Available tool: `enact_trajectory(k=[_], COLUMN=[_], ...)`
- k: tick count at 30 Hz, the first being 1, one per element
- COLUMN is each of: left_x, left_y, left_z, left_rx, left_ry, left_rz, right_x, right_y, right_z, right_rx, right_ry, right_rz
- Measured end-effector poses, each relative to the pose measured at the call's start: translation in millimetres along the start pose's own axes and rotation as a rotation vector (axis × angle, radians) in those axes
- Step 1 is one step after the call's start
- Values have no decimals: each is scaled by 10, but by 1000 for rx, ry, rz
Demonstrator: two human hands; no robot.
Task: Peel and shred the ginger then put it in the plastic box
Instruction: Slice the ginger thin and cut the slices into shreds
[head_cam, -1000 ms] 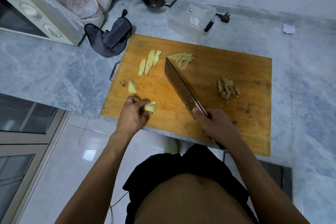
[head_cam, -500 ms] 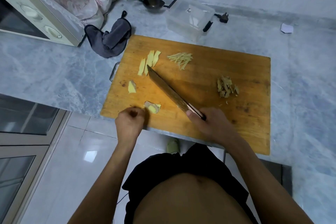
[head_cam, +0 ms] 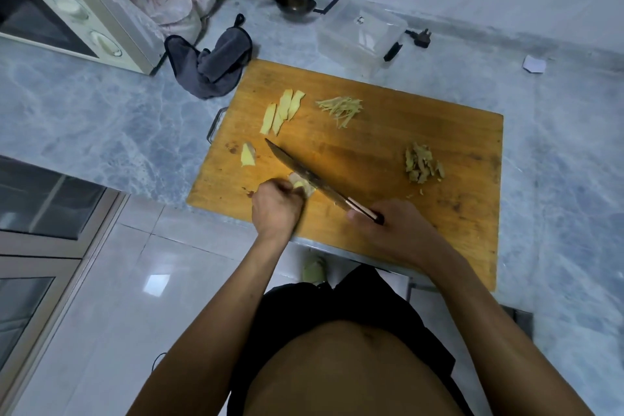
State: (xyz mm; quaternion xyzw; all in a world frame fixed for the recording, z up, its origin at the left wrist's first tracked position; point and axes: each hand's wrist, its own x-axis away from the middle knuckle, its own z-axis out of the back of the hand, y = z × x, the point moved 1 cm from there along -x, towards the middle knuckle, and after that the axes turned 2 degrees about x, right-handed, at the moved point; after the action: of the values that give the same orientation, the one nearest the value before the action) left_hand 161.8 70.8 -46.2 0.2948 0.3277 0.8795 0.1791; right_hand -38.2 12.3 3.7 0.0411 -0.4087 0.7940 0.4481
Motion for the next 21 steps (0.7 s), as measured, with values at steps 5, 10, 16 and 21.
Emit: enact_trajectory(k=[5,10,16,21], left_x=[-27,-43,-61,-56], left_y=[54,44,38,49], left_z=[-18,-19,-78,-151], left_rx=[41,38,70,106], left_ry=[-40,-51,-28,-1], left_rz=[-3,39,73,127], right_x=[30,-9,-59,-156], right_y=[69,1,-27,-29], right_z=[18,11,-14,91], right_rx=[-33,0,-21,-14], right_ry=[87,50,10,-15], right_rz=[-7,13,12,24])
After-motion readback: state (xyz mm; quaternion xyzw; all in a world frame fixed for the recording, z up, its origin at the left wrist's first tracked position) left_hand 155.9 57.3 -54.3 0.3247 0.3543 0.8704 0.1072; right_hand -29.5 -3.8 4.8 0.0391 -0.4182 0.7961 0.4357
